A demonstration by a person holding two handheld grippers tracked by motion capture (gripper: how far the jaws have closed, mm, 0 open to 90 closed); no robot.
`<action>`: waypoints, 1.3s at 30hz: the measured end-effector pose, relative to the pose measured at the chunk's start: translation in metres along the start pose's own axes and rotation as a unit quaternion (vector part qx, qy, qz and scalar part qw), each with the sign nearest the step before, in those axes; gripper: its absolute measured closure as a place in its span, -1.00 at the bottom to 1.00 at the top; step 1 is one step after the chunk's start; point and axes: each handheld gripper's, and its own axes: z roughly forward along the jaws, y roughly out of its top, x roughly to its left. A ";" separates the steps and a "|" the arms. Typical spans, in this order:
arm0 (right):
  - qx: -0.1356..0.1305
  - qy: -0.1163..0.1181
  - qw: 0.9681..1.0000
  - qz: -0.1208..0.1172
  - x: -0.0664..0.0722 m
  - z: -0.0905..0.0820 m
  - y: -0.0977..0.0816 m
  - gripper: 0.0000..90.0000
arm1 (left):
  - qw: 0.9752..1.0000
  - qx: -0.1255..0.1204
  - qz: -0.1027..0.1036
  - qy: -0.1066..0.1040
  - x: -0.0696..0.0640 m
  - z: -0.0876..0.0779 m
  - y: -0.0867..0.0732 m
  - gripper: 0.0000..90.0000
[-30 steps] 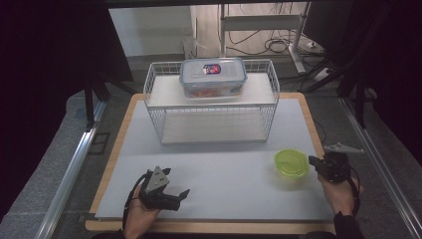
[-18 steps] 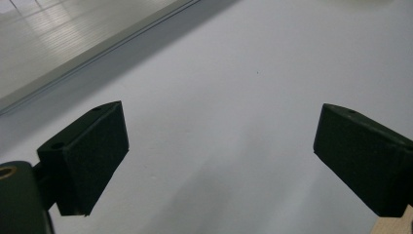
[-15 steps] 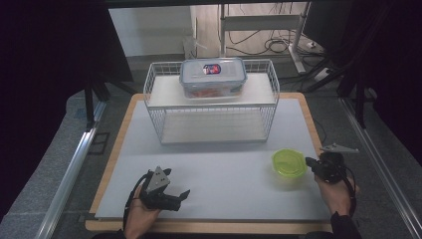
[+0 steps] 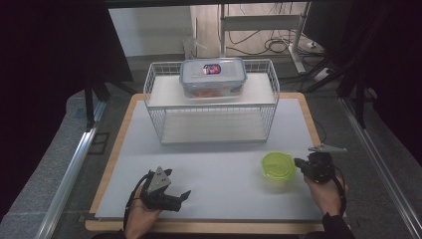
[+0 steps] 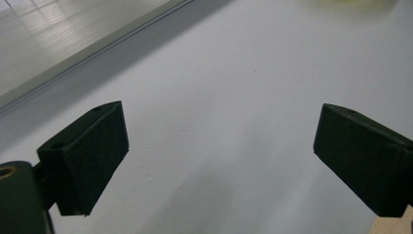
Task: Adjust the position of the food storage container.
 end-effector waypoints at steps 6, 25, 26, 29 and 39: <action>0.004 0.022 1.000 -0.008 0.017 0.006 0.003 0.99 | 1.000 0.001 0.002 0.000 0.000 0.000 0.000 -0.88; 0.026 0.046 0.999 -0.010 0.027 0.006 -0.013 0.99 | 1.000 0.003 0.004 -0.003 -0.002 0.001 0.000 -0.88; 0.029 0.050 0.998 -0.013 0.028 0.007 -0.014 0.99 | 1.000 0.003 0.004 -0.002 -0.002 0.001 0.000 -0.88; 0.040 0.063 0.997 -0.021 0.035 0.010 -0.017 0.99 | 1.000 0.004 0.004 -0.001 -0.002 0.001 0.000 -0.88; 0.067 0.086 0.994 -0.031 0.051 0.022 -0.022 0.99 | 1.000 0.005 0.003 -0.001 -0.001 0.001 0.000 -0.88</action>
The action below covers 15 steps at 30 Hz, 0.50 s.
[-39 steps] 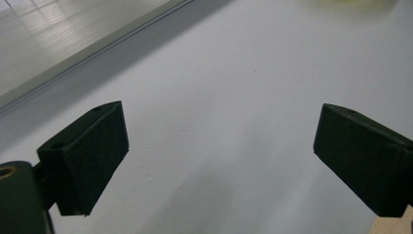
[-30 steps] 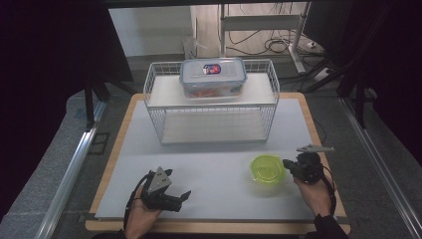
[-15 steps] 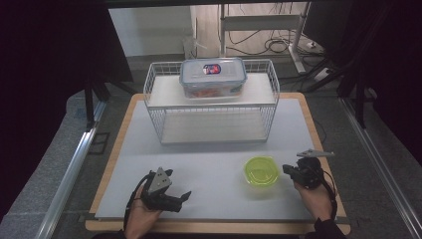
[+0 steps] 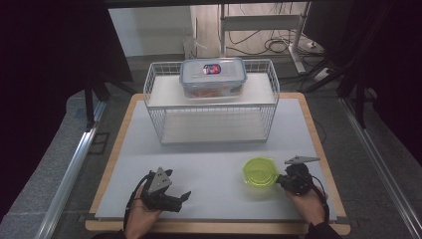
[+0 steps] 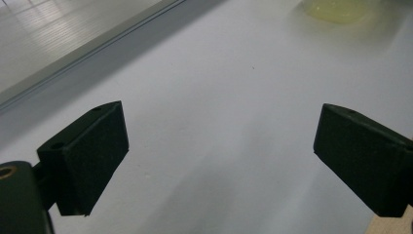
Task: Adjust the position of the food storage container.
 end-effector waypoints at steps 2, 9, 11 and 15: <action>0.003 0.005 1.000 -0.004 0.003 0.003 0.001 0.99 | 1.000 0.001 -0.001 0.000 0.000 0.000 0.000 -0.88; 0.013 0.019 1.000 -0.014 0.016 0.012 0.002 0.99 | 1.000 0.002 0.000 0.000 0.000 0.001 0.000 -0.88; 0.012 0.023 1.000 -0.015 0.018 0.014 0.004 0.98 | 1.000 0.002 0.000 -0.001 0.000 0.001 0.000 -0.88; 0.012 0.029 0.999 -0.022 0.025 0.021 0.007 0.98 | 1.000 0.004 0.000 0.000 0.000 0.001 0.000 -0.88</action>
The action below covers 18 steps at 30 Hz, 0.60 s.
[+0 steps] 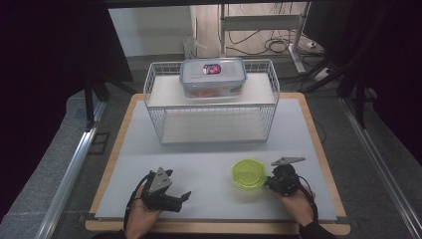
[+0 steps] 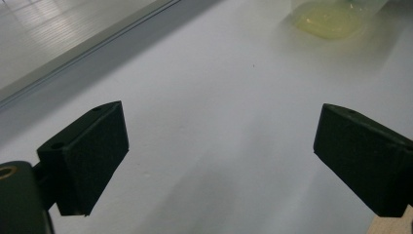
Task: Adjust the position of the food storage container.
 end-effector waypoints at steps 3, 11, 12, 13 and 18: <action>0.003 0.004 1.000 -0.009 0.006 0.006 0.003 0.98 | 1.000 0.000 0.000 0.001 0.000 0.000 0.000 -0.88; 0.004 0.009 1.000 -0.027 0.020 0.018 0.013 0.98 | 1.000 0.000 -0.001 0.000 0.000 0.000 0.000 -0.88; 0.005 0.010 1.000 -0.029 0.022 0.019 0.014 0.98 | 1.000 0.000 -0.001 0.000 0.000 0.000 0.000 -0.88; 0.006 0.011 0.999 -0.031 0.023 0.021 0.015 0.98 | 1.000 0.001 -0.001 0.000 0.000 0.000 0.000 -0.88; 0.006 0.014 0.999 -0.037 0.029 0.027 0.019 0.99 | 1.000 0.001 -0.001 0.000 0.000 0.000 0.000 -0.88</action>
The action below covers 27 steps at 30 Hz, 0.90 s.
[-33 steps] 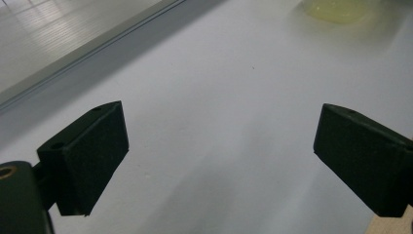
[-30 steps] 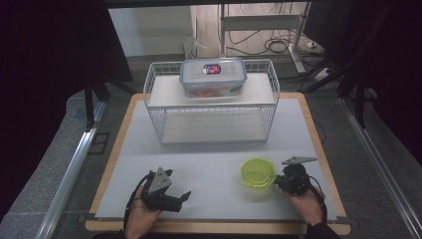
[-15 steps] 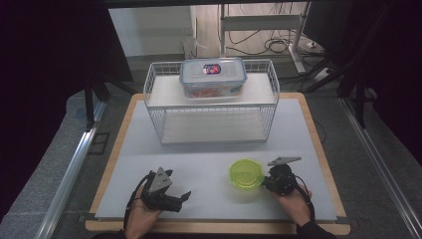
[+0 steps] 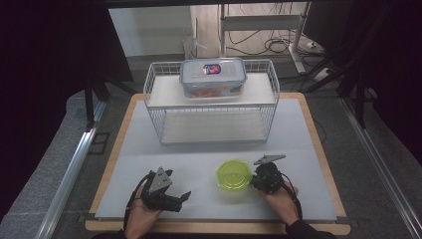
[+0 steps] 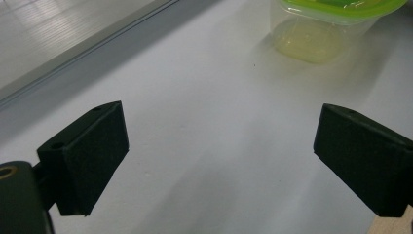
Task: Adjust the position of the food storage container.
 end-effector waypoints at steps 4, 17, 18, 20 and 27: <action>-0.001 0.004 1.000 -0.003 0.004 0.005 0.004 0.99 | 1.000 0.000 0.000 0.000 0.000 0.000 0.000 -0.88; -0.014 -0.014 1.000 -0.005 -0.006 -0.006 0.005 0.90 | 1.000 0.002 -0.001 -0.003 0.001 0.000 -0.001 -0.88; -0.015 -0.014 1.000 -0.001 -0.007 -0.007 0.005 0.86 | 1.000 0.003 -0.001 -0.003 0.001 0.000 -0.001 -0.88; -0.013 -0.015 1.000 -0.004 -0.010 -0.010 0.003 0.79 | 1.000 0.006 -0.001 -0.005 0.001 0.001 -0.002 -0.88; -0.013 -0.024 0.999 -0.018 -0.016 -0.019 -0.003 0.40 | 1.000 0.011 0.002 -0.006 0.001 0.002 -0.003 -0.88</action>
